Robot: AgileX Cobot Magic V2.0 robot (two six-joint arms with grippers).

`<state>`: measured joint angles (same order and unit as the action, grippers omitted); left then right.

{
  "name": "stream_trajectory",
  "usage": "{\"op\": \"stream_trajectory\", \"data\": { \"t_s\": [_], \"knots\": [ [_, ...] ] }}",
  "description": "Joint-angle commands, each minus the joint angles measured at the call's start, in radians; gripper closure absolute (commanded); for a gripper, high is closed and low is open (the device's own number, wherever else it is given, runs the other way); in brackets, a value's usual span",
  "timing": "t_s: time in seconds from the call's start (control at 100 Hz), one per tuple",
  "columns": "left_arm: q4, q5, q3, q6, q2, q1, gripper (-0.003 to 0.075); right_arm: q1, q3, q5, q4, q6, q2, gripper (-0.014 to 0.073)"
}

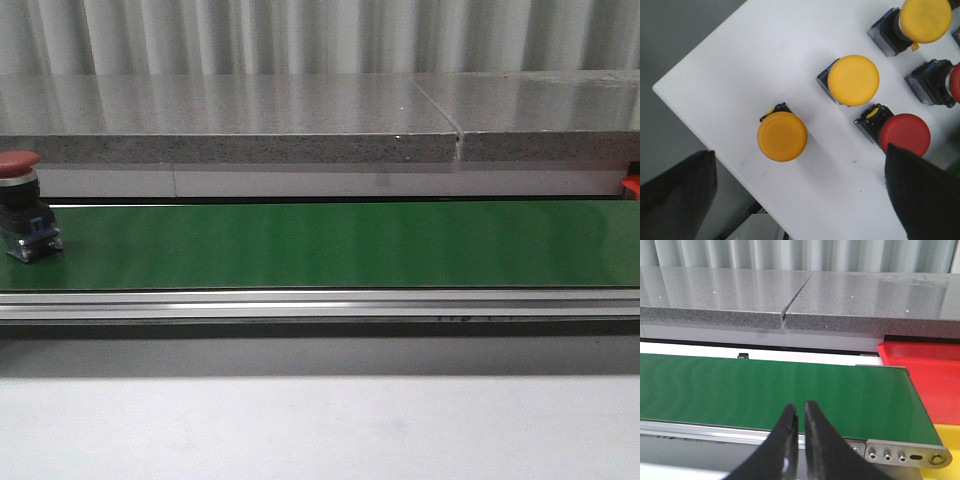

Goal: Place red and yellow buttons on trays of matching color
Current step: 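Grasp a yellow-capped button on the table with the left gripper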

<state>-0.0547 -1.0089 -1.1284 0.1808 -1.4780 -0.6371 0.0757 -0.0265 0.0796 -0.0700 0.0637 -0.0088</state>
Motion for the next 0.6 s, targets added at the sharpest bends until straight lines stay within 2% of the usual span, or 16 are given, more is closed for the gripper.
{"op": "stream_trajectory", "data": {
  "t_s": [0.0,0.25,0.59],
  "knots": [
    [-0.003,0.055,0.003,0.013,0.028,-0.003,0.0062,0.0,0.014,-0.08,0.008,0.001,-0.007,0.0539],
    [-0.005,0.142,0.102,0.018,0.026,-0.003,0.0062,0.0,0.014,-0.08,0.008,0.001,-0.007,0.0539],
    [-0.003,0.158,0.108,0.023,-0.083,-0.003,0.0062,0.0,0.014,-0.08,0.008,0.001,-0.007,0.0539]
  ]
}}
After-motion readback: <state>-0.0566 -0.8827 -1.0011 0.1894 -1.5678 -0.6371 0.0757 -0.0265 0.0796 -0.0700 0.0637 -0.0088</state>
